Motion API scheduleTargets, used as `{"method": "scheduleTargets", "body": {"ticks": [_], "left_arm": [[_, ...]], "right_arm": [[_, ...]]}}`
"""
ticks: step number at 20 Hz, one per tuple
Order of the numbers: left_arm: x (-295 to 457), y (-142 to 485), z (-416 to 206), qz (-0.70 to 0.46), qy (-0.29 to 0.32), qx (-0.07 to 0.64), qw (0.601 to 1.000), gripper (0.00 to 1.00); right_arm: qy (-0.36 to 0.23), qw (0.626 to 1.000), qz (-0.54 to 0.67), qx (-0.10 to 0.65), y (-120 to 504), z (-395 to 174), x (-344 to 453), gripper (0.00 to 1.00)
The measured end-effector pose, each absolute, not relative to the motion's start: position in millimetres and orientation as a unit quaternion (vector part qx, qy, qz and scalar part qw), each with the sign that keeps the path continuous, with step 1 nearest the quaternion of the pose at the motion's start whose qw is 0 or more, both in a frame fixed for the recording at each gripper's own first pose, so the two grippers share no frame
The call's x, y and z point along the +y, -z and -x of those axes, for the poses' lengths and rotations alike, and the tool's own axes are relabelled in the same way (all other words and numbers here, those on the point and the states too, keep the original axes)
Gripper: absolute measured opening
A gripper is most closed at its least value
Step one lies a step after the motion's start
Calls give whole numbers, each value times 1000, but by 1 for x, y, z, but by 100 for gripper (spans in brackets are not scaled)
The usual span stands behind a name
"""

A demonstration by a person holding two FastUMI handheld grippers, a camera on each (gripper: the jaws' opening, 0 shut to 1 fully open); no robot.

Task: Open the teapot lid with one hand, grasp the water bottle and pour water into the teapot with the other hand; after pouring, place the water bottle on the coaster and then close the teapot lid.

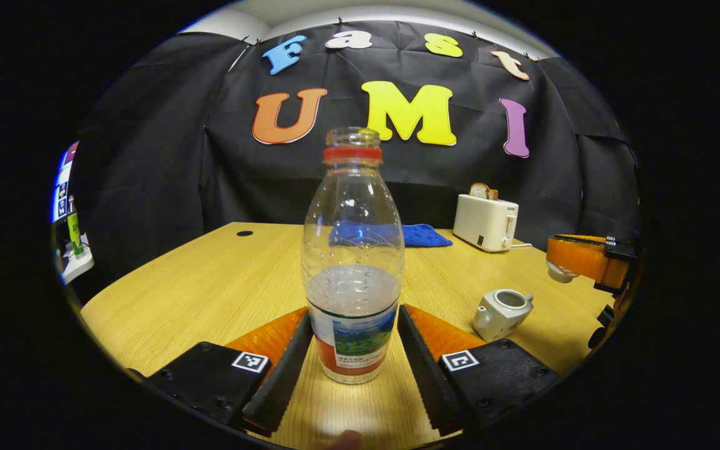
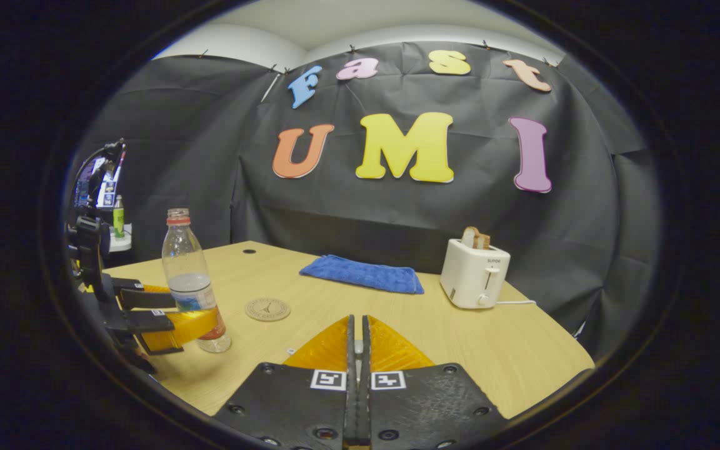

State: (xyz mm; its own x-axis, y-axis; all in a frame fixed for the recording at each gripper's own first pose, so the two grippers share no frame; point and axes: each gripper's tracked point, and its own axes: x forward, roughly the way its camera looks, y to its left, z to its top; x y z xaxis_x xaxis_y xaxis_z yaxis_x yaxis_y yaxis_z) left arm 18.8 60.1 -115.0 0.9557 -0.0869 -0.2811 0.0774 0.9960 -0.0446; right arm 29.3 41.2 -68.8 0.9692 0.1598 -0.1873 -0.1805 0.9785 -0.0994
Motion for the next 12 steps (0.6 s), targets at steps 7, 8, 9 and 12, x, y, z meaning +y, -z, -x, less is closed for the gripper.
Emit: {"method": "scheduleTargets", "body": {"ticks": [7, 8, 9, 12], "left_arm": [[69, 76, -30, -137, 18, 121, 983, 76], [72, 72, -34, -170, 12, 116, 978, 75], [73, 67, -37, -208, 10, 112, 972, 75], [80, 66, -43, -315, 2, 123, 941, 75]], "right_arm": [[-79, 992, 43, 86, 62, -25, 10, 0], [-79, 992, 43, 85, 61, -25, 6, 0], [-78, 992, 42, 84, 59, -24, 1, 0], [-76, 993, 41, 84, 60, -20, -14, 0]]}}
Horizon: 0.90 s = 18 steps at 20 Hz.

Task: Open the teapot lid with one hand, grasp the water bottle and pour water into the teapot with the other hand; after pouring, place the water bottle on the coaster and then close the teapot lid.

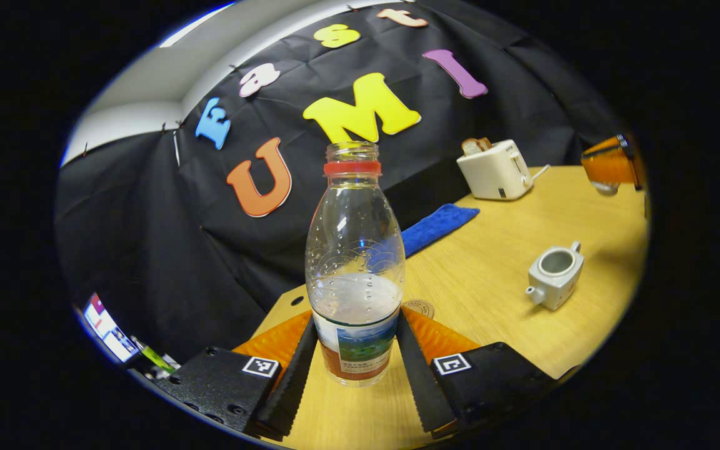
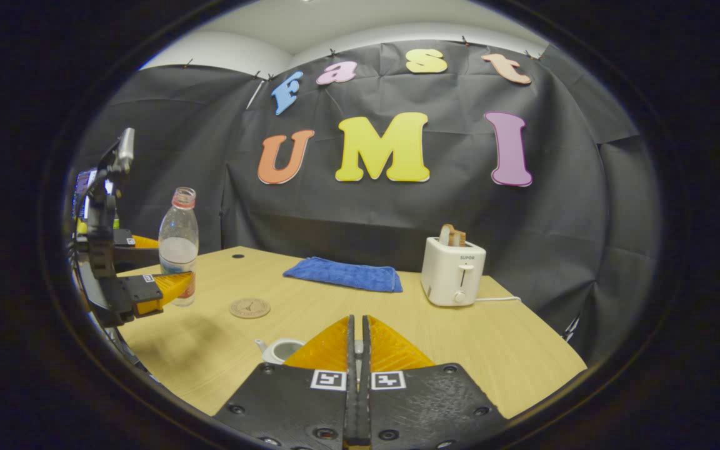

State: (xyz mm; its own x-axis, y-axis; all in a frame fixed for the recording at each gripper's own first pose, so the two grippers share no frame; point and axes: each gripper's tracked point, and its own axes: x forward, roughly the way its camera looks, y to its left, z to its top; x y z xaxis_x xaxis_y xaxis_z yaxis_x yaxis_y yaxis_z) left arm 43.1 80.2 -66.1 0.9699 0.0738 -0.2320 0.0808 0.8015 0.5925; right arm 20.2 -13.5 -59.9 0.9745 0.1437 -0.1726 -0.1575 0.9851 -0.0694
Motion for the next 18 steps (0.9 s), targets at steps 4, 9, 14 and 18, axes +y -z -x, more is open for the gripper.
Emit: {"method": "scheduleTargets", "body": {"ticks": [4, 9, 14, 18], "left_arm": [[78, 57, -54, -485, 3, 101, 869, 74], [50, 77, -53, -590, 47, 97, 800, 74], [35, 85, -53, -672, 69, 87, 732, 74], [21, 92, -48, -716, 80, 86, 689, 73]], "right_arm": [[-77, 992, 46, 88, 63, -17, -25, 0], [-74, 993, 35, 90, 68, -14, -36, 0], [-67, 993, 27, 92, 72, -10, -48, 0], [-61, 993, 25, 93, 75, -7, -57, 0]]}}
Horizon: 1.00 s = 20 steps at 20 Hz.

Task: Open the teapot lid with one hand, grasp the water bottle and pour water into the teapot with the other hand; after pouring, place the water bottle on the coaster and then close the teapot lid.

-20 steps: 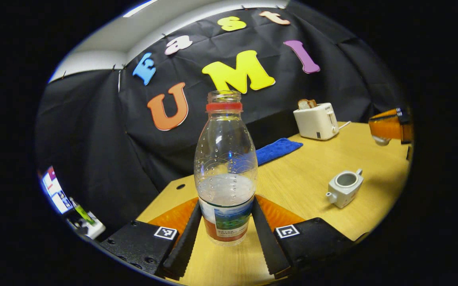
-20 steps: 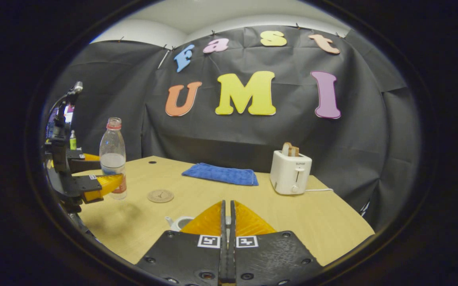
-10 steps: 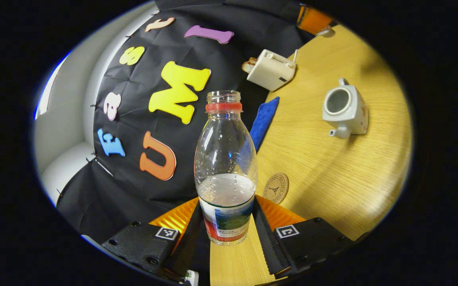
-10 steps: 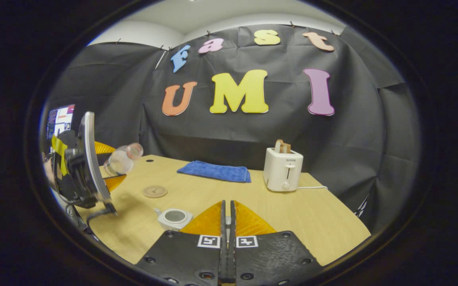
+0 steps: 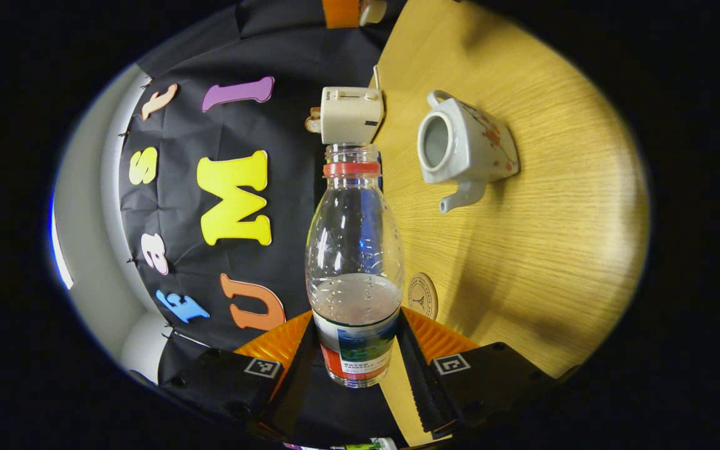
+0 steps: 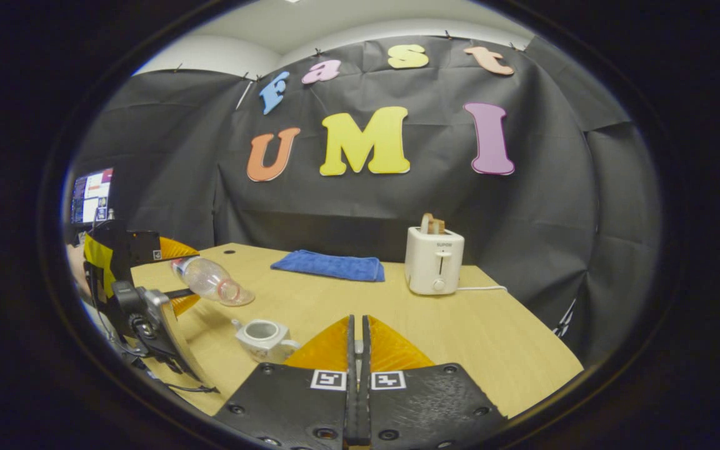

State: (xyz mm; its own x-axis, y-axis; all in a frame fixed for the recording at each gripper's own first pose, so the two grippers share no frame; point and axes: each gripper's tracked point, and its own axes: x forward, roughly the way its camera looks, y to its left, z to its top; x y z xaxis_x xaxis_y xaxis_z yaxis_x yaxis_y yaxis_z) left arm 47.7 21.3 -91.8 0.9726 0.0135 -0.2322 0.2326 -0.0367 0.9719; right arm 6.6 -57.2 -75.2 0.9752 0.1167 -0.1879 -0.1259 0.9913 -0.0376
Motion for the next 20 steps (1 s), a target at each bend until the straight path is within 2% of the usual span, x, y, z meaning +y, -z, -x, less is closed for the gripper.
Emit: {"method": "scheduleTargets", "body": {"ticks": [4, 20], "left_arm": [[17, 100, -48, -750, 82, 97, 650, 73], [13, 87, -58, -820, 76, 101, 558, 73]], "right_arm": [[-57, 994, 18, 92, 77, -4, -65, 0], [-43, 994, 11, 98, 89, 2, -83, 0]]}}
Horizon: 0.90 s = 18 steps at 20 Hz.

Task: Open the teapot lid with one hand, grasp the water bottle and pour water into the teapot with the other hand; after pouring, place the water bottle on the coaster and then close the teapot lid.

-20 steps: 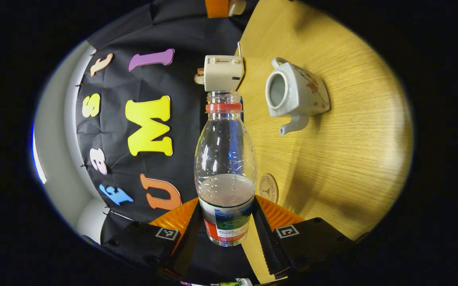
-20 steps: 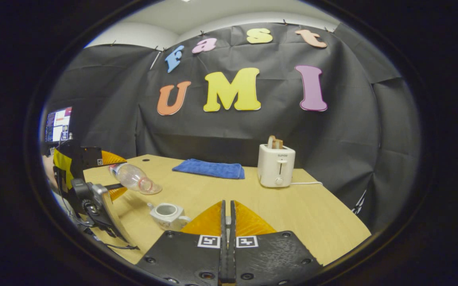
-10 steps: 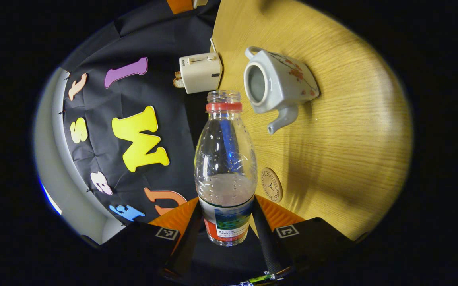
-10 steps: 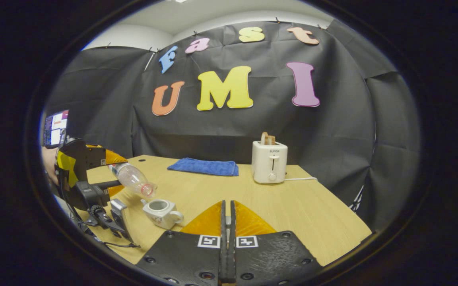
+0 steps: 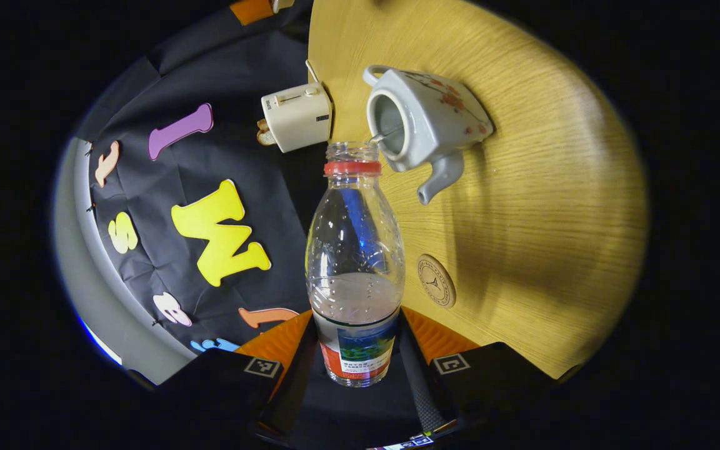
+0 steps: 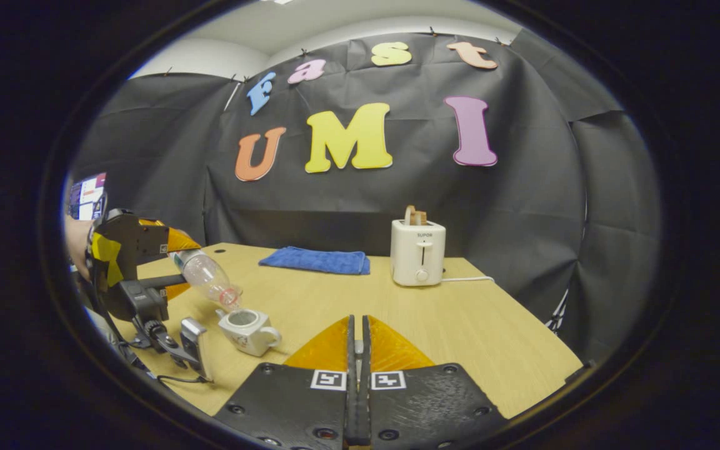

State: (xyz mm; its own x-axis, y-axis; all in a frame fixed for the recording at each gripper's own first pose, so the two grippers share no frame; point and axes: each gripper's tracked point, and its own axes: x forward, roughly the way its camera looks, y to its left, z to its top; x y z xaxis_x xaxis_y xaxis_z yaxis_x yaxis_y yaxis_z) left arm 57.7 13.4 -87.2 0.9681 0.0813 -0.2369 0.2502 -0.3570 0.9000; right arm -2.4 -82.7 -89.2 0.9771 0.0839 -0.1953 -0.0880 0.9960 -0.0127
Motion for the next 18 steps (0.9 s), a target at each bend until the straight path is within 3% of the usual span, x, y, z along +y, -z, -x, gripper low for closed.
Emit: {"method": "scheduleTargets", "body": {"ticks": [4, 18], "left_arm": [[10, 78, -58, -841, 68, 97, 527, 73], [2, 64, -63, -871, 59, 96, 477, 73]], "right_arm": [[-45, 994, 11, 96, 88, 3, -81, 0], [-47, 994, 6, 98, 93, 5, -82, 0]]}}
